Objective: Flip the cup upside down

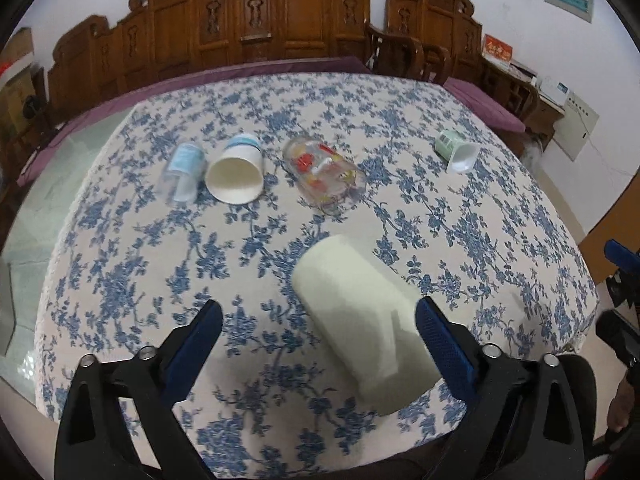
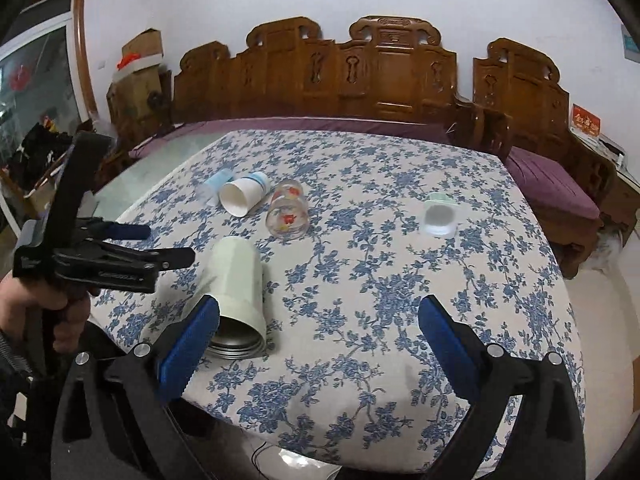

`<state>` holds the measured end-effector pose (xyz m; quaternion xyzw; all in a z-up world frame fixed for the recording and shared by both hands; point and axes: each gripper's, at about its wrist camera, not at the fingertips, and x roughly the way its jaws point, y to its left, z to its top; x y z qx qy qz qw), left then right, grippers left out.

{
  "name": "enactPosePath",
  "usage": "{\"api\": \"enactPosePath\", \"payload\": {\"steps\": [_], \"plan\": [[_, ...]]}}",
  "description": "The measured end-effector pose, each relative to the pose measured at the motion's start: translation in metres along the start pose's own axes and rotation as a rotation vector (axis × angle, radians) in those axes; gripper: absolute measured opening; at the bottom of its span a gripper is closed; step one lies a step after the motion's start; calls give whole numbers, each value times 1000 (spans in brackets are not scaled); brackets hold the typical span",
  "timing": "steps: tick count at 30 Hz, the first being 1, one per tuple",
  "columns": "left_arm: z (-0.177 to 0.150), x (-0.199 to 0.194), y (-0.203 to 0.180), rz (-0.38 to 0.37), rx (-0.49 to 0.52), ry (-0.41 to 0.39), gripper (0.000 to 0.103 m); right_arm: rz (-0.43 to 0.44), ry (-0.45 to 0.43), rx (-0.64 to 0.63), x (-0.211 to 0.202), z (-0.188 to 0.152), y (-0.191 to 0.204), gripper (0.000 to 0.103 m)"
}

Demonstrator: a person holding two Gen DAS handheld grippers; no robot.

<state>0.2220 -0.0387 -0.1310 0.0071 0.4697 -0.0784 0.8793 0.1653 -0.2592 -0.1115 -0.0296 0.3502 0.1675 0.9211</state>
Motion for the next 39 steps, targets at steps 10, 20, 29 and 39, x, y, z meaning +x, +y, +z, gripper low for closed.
{"api": "enactPosePath", "payload": {"steps": [10, 20, 29, 39], "plan": [[20, 49, 1, -34, -150, 176, 88, -6, 15, 14, 10, -4, -17, 100], [19, 86, 4, -86, -283, 305, 88, 0, 40, 24, 17, -7, -21, 100], [22, 102, 6, -129, -331, 369, 88, 14, 64, 11, 23, -9, -18, 100], [23, 102, 8, -131, -320, 371, 73, 22, 70, 1, 26, -12, -17, 100]]}}
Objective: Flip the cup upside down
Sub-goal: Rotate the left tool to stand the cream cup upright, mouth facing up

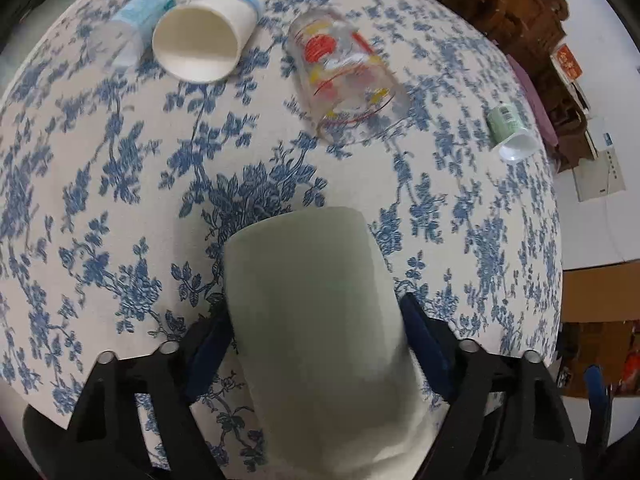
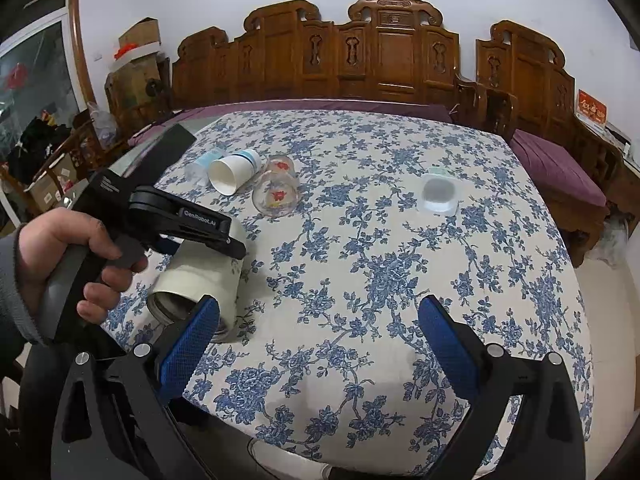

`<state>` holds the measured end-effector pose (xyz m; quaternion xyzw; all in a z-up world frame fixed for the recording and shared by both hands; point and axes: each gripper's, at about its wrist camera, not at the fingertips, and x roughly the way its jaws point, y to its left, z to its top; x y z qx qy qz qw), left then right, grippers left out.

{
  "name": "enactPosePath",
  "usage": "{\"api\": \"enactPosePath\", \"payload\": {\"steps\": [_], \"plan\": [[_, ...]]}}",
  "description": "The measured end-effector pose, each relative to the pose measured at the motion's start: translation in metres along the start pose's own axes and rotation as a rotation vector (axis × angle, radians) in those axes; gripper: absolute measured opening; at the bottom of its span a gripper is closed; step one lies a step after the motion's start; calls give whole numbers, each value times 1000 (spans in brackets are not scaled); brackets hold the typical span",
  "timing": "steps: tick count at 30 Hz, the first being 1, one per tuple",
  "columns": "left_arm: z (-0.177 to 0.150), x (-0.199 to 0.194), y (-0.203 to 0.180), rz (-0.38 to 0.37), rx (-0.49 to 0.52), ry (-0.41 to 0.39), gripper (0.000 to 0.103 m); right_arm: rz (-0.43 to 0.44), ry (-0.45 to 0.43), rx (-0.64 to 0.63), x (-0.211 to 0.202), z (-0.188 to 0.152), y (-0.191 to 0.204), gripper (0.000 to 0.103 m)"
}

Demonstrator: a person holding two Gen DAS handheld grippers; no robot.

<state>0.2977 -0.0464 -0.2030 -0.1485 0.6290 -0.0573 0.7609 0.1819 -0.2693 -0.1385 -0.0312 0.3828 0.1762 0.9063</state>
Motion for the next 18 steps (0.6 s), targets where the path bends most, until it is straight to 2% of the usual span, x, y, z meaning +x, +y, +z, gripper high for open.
{"api": "enactPosePath", "payload": {"steps": [3, 10, 15, 18], "plan": [[-6, -18, -10, 32, 79, -55, 71, 1, 3, -6, 1, -1, 1, 100], [-25, -61, -26, 53, 222, -196, 69, -7, 11, -10, 5, -5, 1, 100], [-30, -75, -38, 95, 321, -286, 69, -14, 17, -2, 9, -6, -2, 100], [-29, -74, -46, 105, 361, -314, 69, -18, 22, 0, 11, -8, -3, 100]]}}
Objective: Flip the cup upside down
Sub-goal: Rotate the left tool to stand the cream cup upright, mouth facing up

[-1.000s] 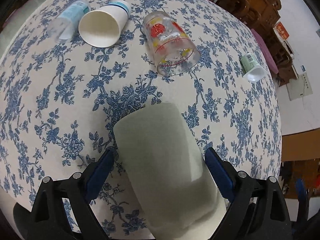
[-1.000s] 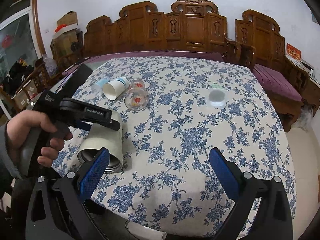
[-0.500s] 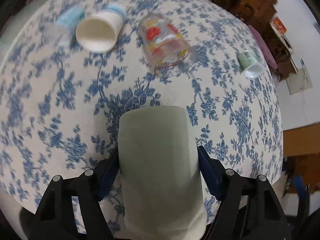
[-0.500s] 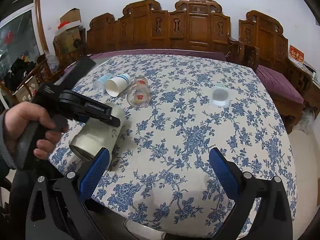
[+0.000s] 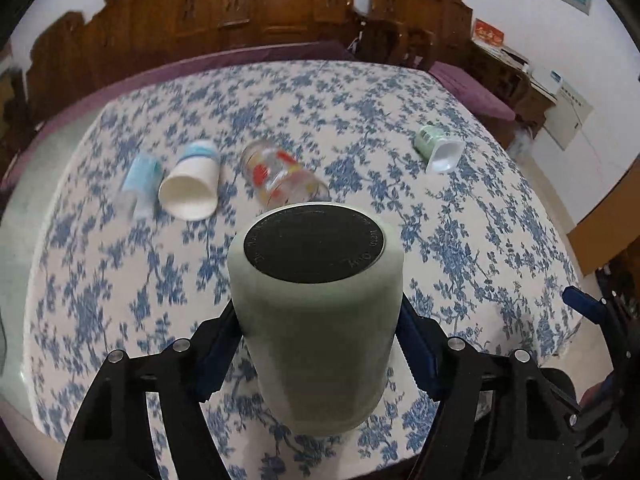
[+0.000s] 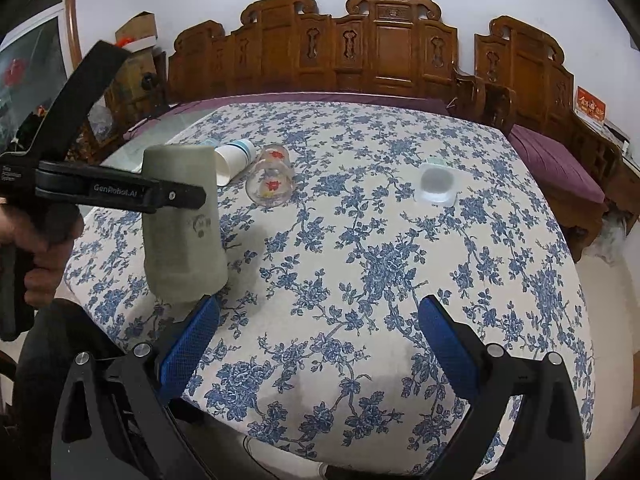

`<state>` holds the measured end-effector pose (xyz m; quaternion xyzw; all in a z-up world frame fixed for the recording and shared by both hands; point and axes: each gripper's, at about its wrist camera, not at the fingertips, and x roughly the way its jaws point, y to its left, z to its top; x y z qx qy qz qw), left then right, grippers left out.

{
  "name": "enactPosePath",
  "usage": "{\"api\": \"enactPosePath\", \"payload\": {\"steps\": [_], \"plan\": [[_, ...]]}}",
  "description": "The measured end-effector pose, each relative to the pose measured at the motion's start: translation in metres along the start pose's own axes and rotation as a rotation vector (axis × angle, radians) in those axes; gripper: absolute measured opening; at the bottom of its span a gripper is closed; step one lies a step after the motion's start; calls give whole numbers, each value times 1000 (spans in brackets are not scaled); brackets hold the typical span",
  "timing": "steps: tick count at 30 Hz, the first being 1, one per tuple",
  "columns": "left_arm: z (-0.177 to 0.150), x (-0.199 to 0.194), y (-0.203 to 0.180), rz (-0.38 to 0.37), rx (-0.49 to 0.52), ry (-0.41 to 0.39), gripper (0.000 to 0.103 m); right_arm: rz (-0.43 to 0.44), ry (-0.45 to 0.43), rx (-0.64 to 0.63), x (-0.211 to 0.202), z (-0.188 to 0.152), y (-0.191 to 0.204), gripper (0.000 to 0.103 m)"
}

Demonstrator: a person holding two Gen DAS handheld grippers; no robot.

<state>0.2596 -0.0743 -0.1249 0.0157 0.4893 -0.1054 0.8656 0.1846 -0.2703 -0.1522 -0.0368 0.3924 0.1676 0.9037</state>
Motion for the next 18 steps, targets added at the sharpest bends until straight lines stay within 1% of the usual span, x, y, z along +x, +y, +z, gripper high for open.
{"api": "enactPosePath", "payload": {"steps": [3, 6, 10, 12, 15, 18], "plan": [[5, 4, -6, 21, 34, -38, 69, -2, 4, 0, 2, -1, -1, 100], [9, 13, -12, 63, 64, -70, 69, -5, 10, 0, 4, -2, -2, 100], [12, 27, -10, 54, 47, -94, 70, -9, 9, -2, 5, -3, -2, 100], [9, 27, -11, 56, 50, -125, 70, -9, 13, 2, 6, -3, -4, 100], [5, 25, -12, 58, 53, -126, 70, -7, 20, 10, 8, -4, -7, 100], [-7, 21, -15, 58, 69, -123, 70, -8, 20, 11, 9, -3, -7, 100]]}}
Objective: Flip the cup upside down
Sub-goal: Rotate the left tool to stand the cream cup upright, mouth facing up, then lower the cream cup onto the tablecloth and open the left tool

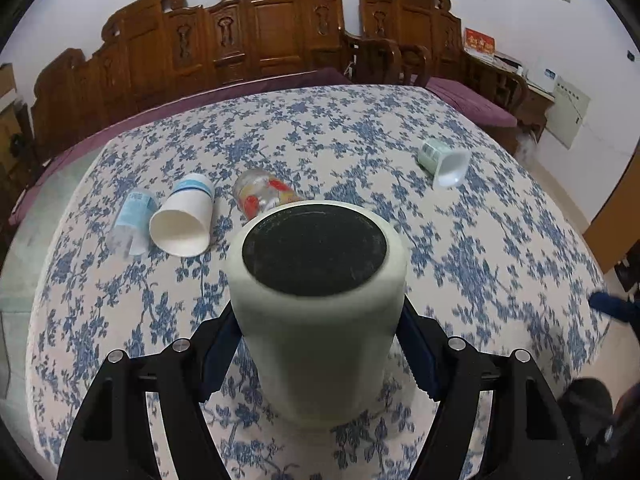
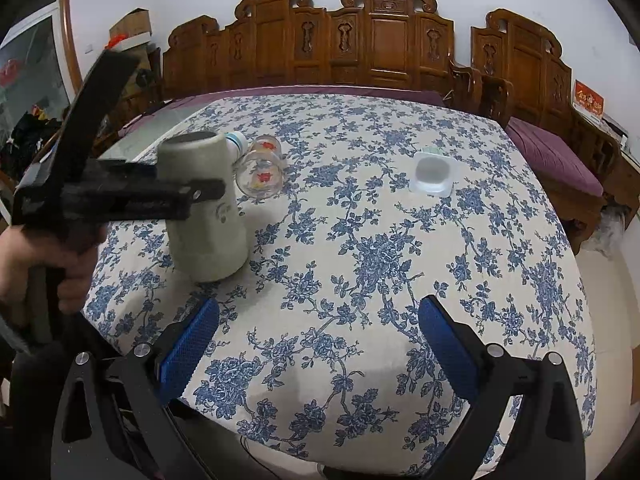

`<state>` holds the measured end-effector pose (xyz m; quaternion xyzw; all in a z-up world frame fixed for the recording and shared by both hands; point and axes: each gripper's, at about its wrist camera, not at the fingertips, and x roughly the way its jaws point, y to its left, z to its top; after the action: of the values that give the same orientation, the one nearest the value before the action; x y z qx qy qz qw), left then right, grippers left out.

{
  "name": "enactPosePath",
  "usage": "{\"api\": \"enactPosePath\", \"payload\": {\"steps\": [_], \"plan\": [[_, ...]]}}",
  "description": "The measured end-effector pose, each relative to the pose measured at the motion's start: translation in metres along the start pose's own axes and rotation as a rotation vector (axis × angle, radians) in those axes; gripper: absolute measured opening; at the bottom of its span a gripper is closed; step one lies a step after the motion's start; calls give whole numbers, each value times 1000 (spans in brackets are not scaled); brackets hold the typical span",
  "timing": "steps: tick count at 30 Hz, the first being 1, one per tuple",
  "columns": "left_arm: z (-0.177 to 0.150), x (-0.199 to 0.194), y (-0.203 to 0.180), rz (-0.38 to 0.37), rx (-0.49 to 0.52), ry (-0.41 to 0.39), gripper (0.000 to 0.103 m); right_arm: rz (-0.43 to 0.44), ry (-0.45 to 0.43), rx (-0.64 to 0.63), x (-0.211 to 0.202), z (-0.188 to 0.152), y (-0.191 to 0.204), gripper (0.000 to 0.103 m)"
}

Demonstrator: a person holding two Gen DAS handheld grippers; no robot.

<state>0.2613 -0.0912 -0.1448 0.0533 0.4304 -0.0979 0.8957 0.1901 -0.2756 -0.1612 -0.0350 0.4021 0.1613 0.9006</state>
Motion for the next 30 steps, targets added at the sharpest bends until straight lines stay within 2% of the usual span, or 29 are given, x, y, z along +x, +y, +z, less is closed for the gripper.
{"api": "enactPosePath", "payload": {"steps": [6, 16, 21, 25, 30], "plan": [[-22, -9, -3, -7, 4, 9, 70, -1, -3, 1, 0, 0, -1, 100], [-30, -17, -3, -5, -7, 6, 70, -15, -27, -13, -8, 2, 5, 100], [-40, -36, 3, -41, -35, -22, 71, -18, -50, -14, -18, 6, 10, 100], [-48, -54, 6, -25, -32, -43, 72, -21, -74, 0, -27, 10, 17, 100], [-59, -82, 22, -15, -84, -83, 86, -5, -97, 40, -38, 10, 27, 100]]}}
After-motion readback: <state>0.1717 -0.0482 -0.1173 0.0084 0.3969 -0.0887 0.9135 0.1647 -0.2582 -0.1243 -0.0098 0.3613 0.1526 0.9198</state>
